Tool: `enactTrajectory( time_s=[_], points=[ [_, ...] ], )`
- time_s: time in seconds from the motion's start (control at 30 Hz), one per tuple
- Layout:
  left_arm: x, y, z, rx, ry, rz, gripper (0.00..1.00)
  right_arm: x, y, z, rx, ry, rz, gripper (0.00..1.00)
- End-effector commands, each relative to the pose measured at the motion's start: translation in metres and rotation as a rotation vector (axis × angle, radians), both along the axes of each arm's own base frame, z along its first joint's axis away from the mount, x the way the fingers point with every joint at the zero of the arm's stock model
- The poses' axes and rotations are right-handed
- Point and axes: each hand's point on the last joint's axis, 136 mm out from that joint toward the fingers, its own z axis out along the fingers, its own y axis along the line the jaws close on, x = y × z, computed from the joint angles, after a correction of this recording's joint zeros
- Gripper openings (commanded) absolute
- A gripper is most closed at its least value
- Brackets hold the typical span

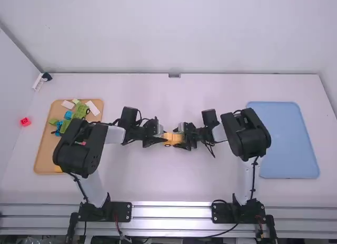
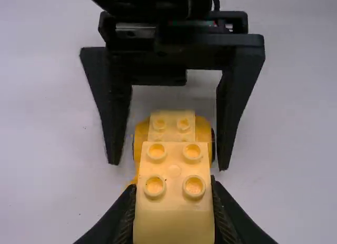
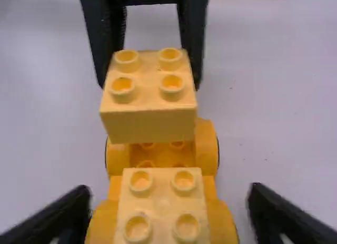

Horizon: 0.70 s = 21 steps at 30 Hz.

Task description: Assemble lego blocks to make yellow taxi

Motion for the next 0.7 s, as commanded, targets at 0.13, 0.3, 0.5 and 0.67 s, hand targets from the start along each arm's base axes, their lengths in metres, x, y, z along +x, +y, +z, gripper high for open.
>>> enactTrajectory(
  time_s=[0.13, 0.3, 0.5, 0.67],
  points=[
    [-0.0069, -0.0004, -0.0100, -0.010, 0.047, -0.009, 0.13, 0.0012, 0.0025, -0.0019, -0.001, -0.016, 0.013, 0.49],
    [-0.0054, 0.0001, -0.0104, -0.005, 0.040, -0.005, 0.12, 0.0034, 0.0001, -0.0017, 0.000, -0.017, 0.005, 0.48],
    [-0.0073, -0.0001, -0.0159, -0.004, 0.047, -0.013, 0.13, 0.0029, 0.0000, -0.0019, -0.001, -0.015, 0.005, 0.48],
    [-0.0074, -0.0002, -0.0159, -0.006, 0.048, -0.014, 0.14, -0.0009, 0.0042, -0.0021, -0.001, -0.013, 0.019, 0.48]
  ],
)
